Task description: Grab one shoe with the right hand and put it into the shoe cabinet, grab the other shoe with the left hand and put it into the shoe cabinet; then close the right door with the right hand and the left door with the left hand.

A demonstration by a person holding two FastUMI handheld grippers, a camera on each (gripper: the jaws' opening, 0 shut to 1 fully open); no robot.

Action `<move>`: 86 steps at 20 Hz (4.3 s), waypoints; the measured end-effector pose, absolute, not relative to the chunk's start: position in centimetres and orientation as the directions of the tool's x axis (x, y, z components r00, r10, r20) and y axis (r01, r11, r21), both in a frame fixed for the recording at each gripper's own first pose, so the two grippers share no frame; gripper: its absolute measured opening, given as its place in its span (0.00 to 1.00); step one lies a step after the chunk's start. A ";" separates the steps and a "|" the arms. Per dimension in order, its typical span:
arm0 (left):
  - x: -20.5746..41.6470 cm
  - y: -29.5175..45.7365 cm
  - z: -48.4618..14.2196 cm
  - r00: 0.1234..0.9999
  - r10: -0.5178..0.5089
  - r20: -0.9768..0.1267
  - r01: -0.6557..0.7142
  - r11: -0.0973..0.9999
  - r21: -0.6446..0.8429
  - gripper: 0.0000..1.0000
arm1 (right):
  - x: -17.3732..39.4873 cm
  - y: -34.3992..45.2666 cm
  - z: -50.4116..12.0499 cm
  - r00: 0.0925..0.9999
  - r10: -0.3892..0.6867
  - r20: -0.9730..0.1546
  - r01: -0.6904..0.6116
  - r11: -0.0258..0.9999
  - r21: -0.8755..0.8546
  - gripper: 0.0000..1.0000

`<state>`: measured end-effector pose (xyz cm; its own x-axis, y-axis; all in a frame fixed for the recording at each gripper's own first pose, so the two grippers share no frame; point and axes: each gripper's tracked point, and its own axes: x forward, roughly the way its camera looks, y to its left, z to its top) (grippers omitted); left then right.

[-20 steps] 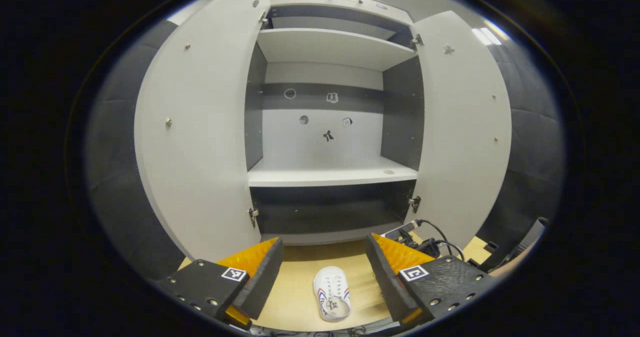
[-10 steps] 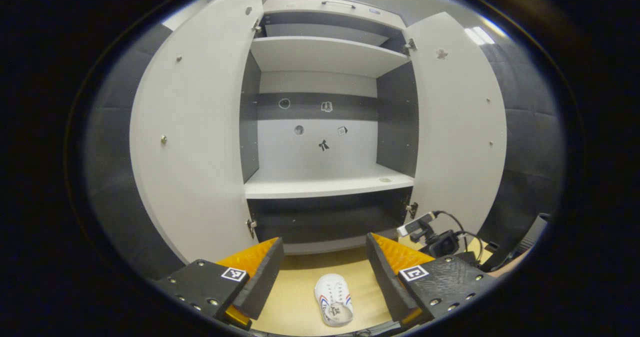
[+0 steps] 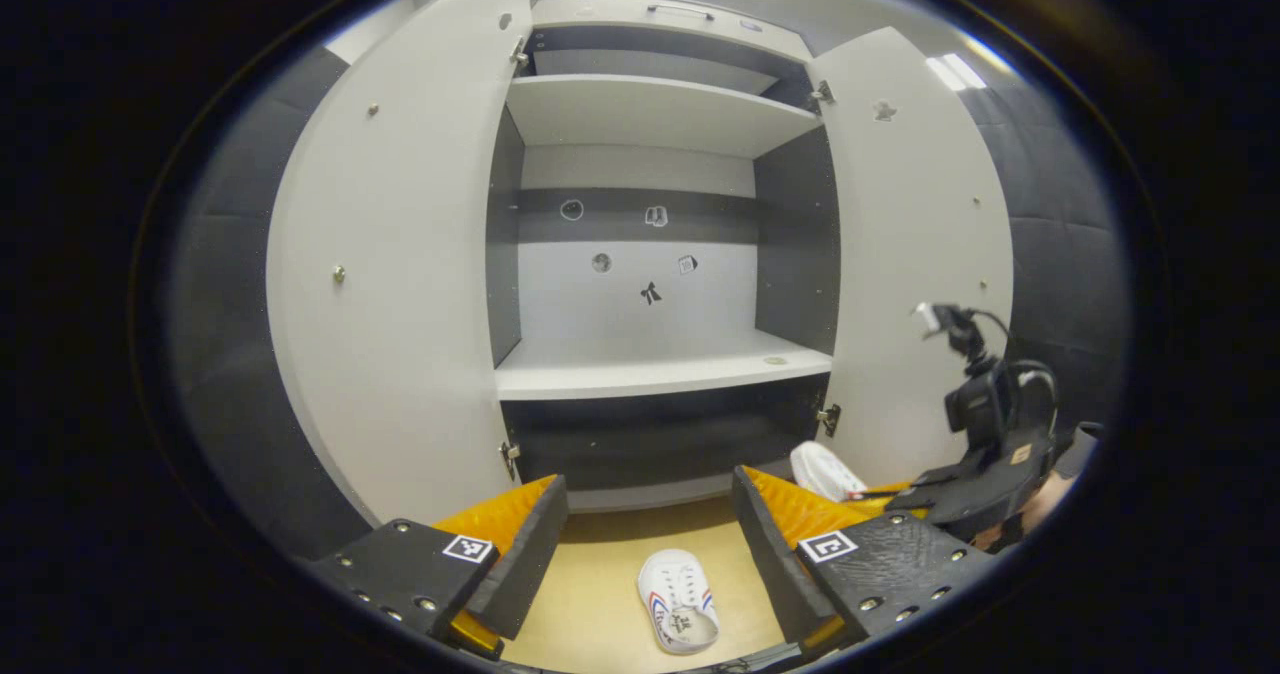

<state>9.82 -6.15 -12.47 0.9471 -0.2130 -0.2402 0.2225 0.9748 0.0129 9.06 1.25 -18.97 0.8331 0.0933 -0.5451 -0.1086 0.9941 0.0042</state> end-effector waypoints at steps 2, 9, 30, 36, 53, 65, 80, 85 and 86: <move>9.8 -6.2 -12.3 0.946 -0.219 -0.238 0.231 0.973 0.024 0.94 | 10.1 1.7 -15.4 0.865 0.108 -0.489 -0.107 0.994 0.029 0.01; 10.4 -6.1 -11.8 0.949 -0.224 -0.223 0.240 0.969 0.049 0.94 | 16.6 4.4 -6.7 0.948 0.147 -0.281 -0.126 0.988 0.090 0.01; 13.5 -3.1 -10.6 0.977 -0.074 -0.198 0.085 0.995 0.050 0.94 | 39.6 3.7 -0.4 0.992 0.022 -0.126 -0.020 1.000 0.019 0.01; 13.7 -1.8 -10.6 0.979 -0.022 -0.203 0.033 0.998 0.050 0.94 | 42.4 3.3 -2.2 0.983 0.011 -0.183 -0.005 1.000 0.029 0.04; 11.8 -5.2 -15.4 0.948 -0.190 -0.255 0.195 0.981 -0.005 0.94 | 21.9 3.0 -0.3 0.998 -0.006 -0.069 0.007 1.000 0.016 0.93; 12.8 -8.7 -22.8 0.863 -0.360 -0.353 0.399 0.916 0.042 0.94 | 3.8 -1.4 -4.6 0.985 -0.098 -0.143 0.097 0.995 -0.015 0.93; 13.3 -4.1 -36.6 0.776 -0.106 -0.622 0.094 0.994 -0.052 0.99 | -2.5 -4.9 -7.1 0.957 0.224 -0.184 -0.227 0.974 0.003 0.99; 12.7 -3.7 -40.7 0.699 -0.100 -0.708 0.080 0.995 -0.062 0.99 | -2.2 -5.9 -8.8 0.950 0.216 -0.228 -0.223 0.975 -0.006 0.97; 12.5 -4.2 -41.7 0.674 -0.124 -0.728 0.089 0.992 -0.087 0.94 | -1.9 -6.0 -9.3 0.947 0.205 -0.247 -0.215 0.977 -0.014 0.97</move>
<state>12.51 -4.20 -41.69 0.6742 -0.1237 -0.7281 0.0886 0.9923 -0.0866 -1.88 -5.96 -9.27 0.9471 0.2051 -0.2469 -0.2150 0.9765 -0.0135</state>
